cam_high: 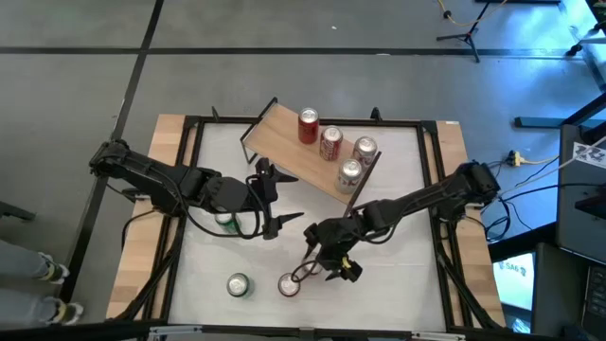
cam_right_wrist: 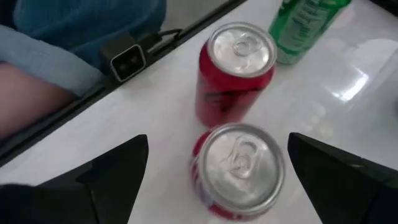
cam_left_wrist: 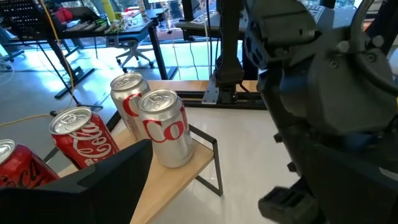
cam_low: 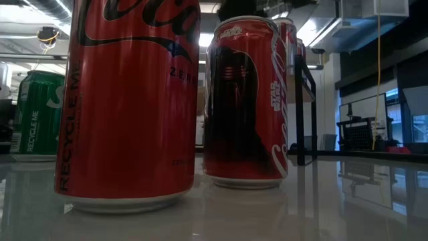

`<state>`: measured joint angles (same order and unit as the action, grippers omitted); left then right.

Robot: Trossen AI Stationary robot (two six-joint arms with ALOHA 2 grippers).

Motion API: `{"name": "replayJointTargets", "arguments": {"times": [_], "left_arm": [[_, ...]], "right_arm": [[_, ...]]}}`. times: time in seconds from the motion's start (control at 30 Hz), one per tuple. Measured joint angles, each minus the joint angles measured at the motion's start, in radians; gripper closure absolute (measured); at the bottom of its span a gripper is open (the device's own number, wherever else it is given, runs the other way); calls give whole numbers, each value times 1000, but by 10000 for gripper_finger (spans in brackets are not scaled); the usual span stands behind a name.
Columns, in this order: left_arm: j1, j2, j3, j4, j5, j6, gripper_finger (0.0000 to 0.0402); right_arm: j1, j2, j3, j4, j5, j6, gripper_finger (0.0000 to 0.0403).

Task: Place canned beverage on shelf
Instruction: Put the red-white soda can on the shelf aligned with the other red-white soda cans

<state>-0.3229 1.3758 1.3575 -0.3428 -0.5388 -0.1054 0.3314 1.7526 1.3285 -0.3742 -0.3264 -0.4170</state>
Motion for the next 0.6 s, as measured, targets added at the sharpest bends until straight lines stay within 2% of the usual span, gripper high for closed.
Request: {"name": "replayJointTargets", "arguments": {"times": [0.33, 0.6], "left_arm": [[0, 0, 0, 0, 2, 0, 9], [0, 0, 0, 1, 4, 0, 9]], "right_arm": [[-14, 34, 0, 33, -8, -18, 22], [-19, 68, 0, 51, -62, -1, 22]]}}
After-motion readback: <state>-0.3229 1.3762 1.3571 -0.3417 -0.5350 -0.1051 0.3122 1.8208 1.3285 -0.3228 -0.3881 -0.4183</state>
